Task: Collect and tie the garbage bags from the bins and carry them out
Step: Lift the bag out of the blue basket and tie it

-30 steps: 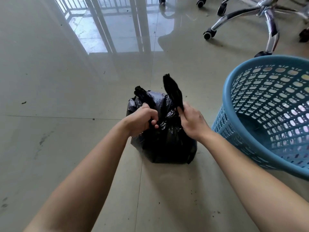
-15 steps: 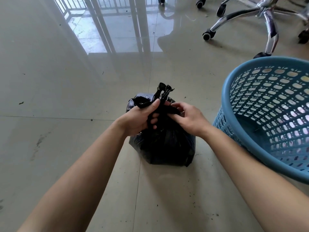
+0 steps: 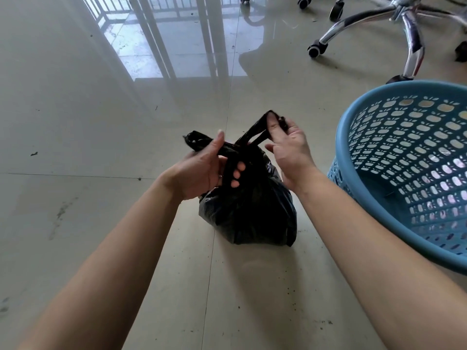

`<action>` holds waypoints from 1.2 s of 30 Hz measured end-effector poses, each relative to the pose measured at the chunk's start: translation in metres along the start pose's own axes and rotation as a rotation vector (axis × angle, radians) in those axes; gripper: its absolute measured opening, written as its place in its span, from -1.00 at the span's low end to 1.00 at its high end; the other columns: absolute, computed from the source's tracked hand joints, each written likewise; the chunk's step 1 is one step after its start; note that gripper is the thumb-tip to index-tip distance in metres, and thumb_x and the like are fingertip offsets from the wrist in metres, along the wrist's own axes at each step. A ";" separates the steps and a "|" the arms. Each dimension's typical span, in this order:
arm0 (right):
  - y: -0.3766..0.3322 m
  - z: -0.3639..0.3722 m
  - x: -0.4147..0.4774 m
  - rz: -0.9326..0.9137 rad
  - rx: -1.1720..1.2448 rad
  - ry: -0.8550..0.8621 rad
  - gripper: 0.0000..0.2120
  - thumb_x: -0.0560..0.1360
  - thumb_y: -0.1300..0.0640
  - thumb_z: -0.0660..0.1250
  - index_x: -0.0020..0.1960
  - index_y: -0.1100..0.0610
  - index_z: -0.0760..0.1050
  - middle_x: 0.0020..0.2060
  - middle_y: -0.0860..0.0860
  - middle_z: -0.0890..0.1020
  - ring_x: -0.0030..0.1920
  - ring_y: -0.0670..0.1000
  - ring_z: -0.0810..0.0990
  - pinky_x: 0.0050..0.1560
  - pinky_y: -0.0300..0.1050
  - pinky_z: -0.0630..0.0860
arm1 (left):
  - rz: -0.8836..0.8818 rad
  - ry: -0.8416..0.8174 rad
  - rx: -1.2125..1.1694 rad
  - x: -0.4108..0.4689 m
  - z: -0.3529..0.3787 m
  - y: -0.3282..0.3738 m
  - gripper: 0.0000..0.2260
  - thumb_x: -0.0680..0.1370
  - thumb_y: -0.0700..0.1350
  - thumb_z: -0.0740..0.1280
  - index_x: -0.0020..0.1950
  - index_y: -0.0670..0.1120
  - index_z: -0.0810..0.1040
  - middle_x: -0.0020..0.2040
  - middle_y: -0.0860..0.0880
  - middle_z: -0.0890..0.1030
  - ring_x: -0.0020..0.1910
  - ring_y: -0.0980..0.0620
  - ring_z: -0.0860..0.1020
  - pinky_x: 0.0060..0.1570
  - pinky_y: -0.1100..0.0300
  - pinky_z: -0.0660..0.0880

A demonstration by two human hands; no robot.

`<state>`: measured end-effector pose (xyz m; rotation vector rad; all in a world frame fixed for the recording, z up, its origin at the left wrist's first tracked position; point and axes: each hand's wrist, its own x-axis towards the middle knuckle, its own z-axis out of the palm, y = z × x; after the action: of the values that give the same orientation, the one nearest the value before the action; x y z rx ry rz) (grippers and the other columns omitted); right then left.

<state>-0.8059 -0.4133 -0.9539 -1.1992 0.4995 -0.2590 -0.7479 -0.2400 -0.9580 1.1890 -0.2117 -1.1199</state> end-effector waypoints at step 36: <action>0.005 -0.017 -0.015 -0.278 -0.959 -0.476 -0.57 0.54 0.23 0.25 0.38 -0.02 0.47 0.31 0.00 0.53 0.36 -0.03 0.41 0.45 -0.14 0.24 | 0.283 0.309 0.619 -0.029 0.006 0.014 -0.84 0.33 -0.24 0.49 -0.25 -0.17 0.52 -0.21 0.01 0.58 -0.19 0.02 0.54 -0.02 0.08 0.52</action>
<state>-0.8280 -0.4186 -0.9595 -2.1978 0.0010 0.0616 -0.7581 -0.2220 -0.9324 1.7965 -0.4944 -0.6186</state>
